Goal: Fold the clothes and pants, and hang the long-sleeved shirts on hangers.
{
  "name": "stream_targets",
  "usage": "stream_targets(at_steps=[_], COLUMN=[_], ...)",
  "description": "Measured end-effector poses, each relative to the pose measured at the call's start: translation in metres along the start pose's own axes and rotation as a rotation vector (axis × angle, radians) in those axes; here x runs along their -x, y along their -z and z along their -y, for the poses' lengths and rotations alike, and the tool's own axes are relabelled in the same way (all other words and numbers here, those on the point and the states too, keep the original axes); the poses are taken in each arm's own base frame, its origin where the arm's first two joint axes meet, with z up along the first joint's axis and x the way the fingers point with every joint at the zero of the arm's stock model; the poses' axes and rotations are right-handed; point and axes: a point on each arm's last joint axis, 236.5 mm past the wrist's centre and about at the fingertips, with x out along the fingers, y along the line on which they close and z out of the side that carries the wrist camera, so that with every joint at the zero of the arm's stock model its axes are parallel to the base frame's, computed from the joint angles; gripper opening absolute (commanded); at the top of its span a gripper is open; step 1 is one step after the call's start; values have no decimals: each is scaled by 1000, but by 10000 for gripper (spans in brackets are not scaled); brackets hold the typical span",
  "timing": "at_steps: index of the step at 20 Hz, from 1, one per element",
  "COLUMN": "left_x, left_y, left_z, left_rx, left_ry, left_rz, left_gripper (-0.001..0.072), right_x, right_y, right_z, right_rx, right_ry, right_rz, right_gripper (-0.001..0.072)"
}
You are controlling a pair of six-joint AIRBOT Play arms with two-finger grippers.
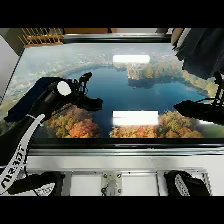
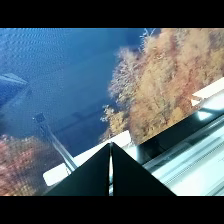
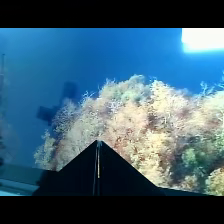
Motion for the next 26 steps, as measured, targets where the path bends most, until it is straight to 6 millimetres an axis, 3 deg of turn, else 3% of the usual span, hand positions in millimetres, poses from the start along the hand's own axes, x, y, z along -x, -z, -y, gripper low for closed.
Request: stream_targets(at_steps=[12,13,14,16,19,23,26], left_x=[0,0,1,9,46,111,119], left_y=[-2,-4,-6,-19,-58,-102,-114], left_z=[0,0,-1,-9,-45,-128,-184], left_rx=[0,0,-1,-15,-64,-125,-118], left_ry=[-1,-1,-4,-26,-153,-449,-578], left_rz=[8,15,25,65,175,296,288], left_gripper=[18,231,720,700,700,700,699], right_x=[0,0,0,0,0,0,0], right_y=[0,0,0,0,0,0,0], right_z=[0,0,0,0,0,0,0], right_rx=[0,0,0,0,0,0,0], right_ry=[0,0,0,0,0,0,0], right_rz=[0,0,0,0,0,0,0], right_gripper=[63,62,62,62,62,62,62])
